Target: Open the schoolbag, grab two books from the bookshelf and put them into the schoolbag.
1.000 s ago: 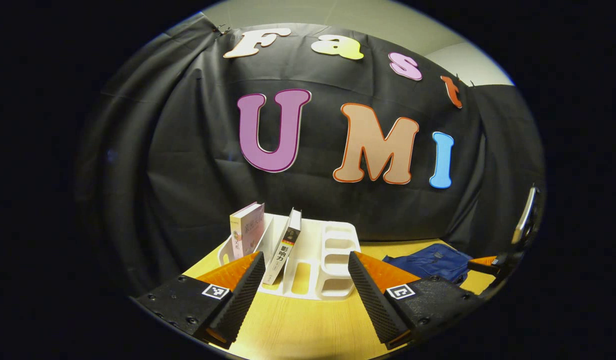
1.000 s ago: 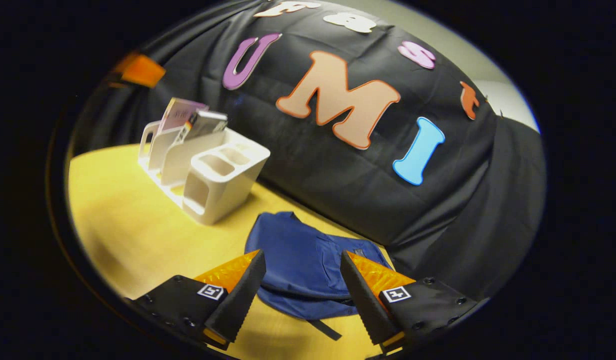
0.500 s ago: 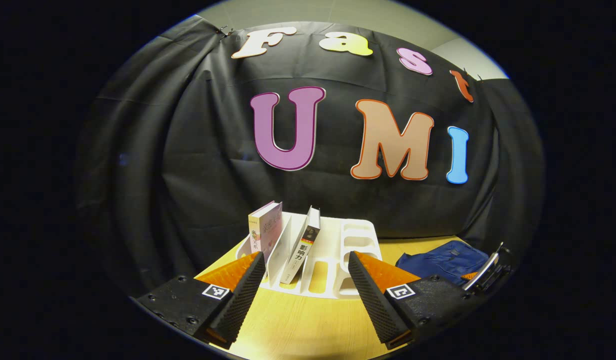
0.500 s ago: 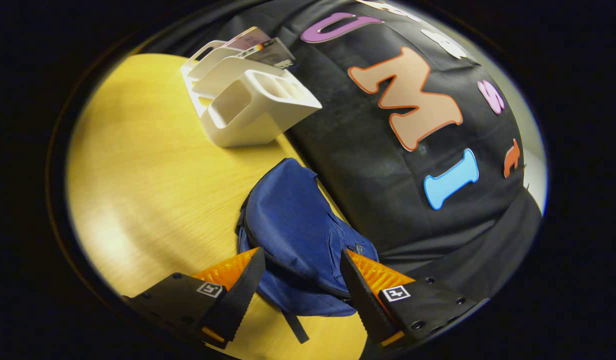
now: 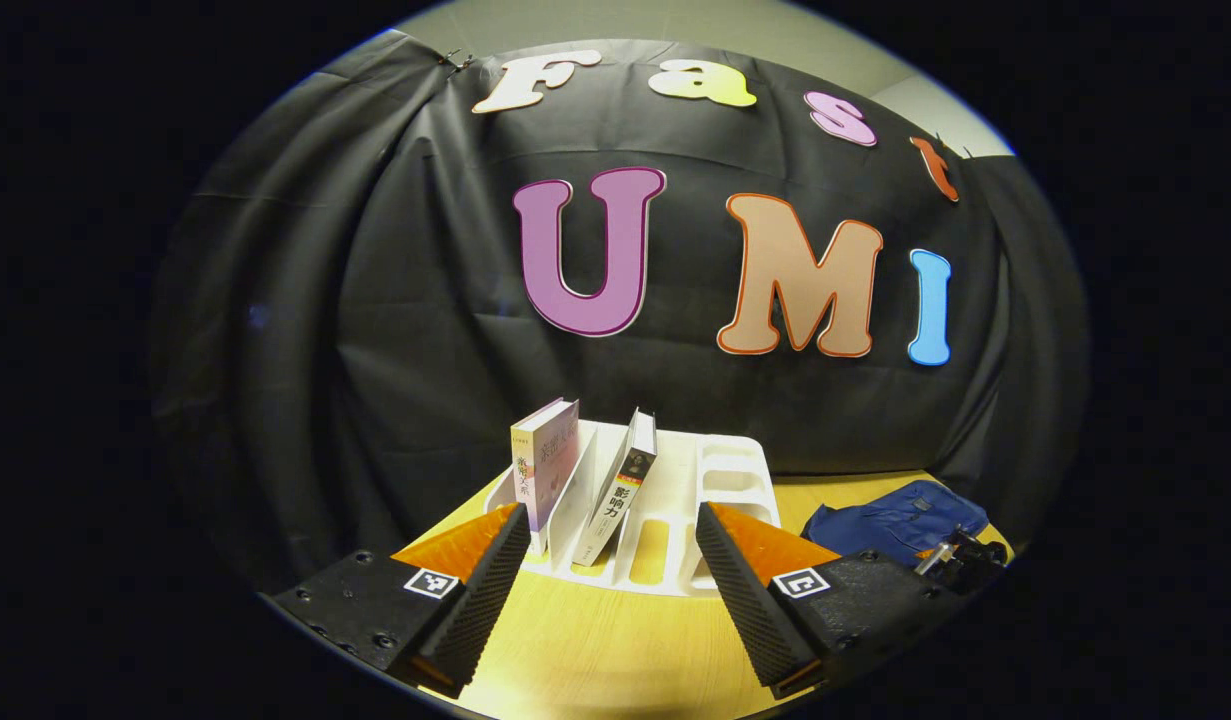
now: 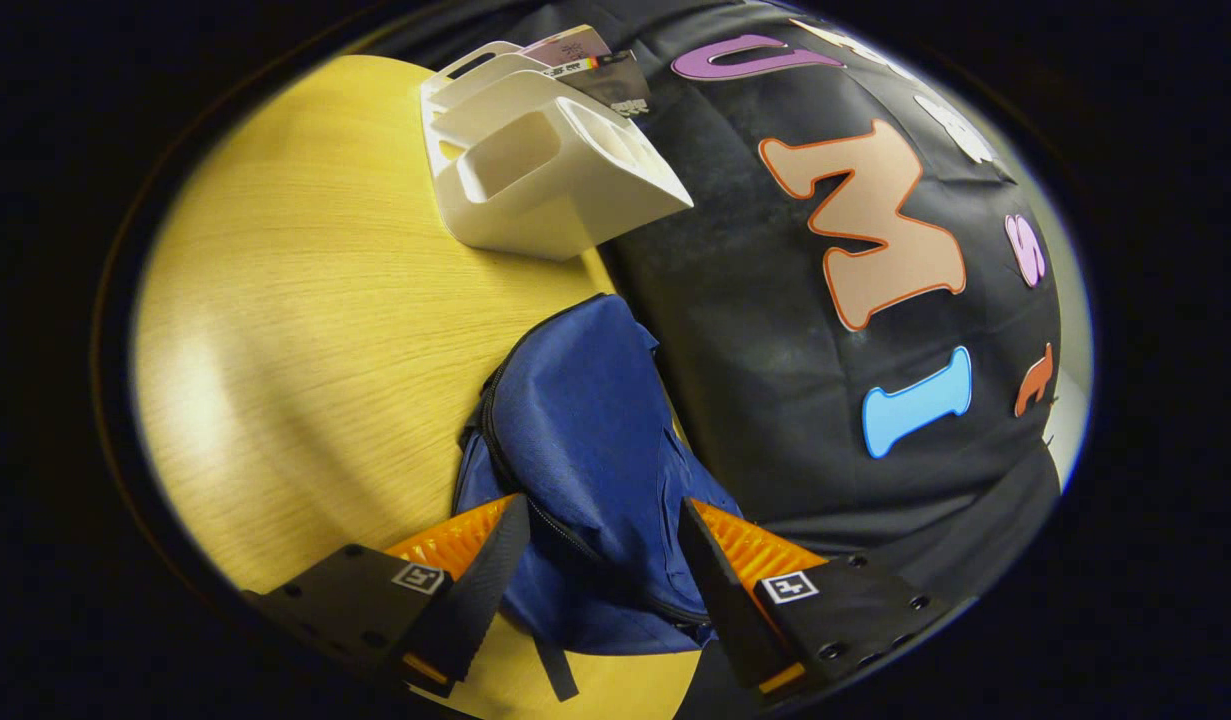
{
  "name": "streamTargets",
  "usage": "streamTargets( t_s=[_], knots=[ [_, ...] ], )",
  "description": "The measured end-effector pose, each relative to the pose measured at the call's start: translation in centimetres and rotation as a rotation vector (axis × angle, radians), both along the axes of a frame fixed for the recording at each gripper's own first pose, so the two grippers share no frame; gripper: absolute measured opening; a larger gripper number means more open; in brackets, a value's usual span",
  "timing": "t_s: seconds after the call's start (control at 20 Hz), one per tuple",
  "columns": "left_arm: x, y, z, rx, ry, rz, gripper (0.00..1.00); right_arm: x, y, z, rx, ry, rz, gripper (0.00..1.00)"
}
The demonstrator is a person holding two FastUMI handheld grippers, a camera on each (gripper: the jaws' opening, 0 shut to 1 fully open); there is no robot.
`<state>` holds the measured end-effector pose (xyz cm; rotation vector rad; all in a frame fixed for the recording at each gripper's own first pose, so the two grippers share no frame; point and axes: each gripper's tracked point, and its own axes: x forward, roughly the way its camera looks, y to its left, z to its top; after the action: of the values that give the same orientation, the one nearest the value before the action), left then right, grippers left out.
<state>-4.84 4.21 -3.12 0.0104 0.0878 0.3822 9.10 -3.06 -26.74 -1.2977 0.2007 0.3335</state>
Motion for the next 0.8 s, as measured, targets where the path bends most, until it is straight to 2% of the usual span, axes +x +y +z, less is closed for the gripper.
streamTargets(
  t_s=[0.45, 0.5, 0.7, 0.75, 0.8],
  knots=[
    [-0.3, 0.1, -0.2, -0.014, -0.001, 0.013, 0.98, 1.3, -1.7, 0.8, -0.081, -0.009, -0.007, 0.90],
    [-0.1, 0.1, -0.2, -0.015, 0.000, 0.012, 0.97, 1.5, -1.7, 0.9, -0.076, -0.013, -0.008, 1.00],
    [0.2, -0.1, -0.4, -0.020, 0.003, 0.004, 0.98, 2.5, -0.2, 1.6, -0.065, -0.034, 0.010, 0.96],
    [0.2, -0.3, -0.5, -0.022, 0.003, 0.001, 0.98, 2.9, 0.4, 1.5, -0.061, -0.033, 0.015, 0.87],
    [0.3, -0.3, -0.5, -0.023, 0.003, -0.002, 0.98, 3.1, 0.6, 0.9, -0.057, -0.018, 0.015, 0.88]
  ],
)
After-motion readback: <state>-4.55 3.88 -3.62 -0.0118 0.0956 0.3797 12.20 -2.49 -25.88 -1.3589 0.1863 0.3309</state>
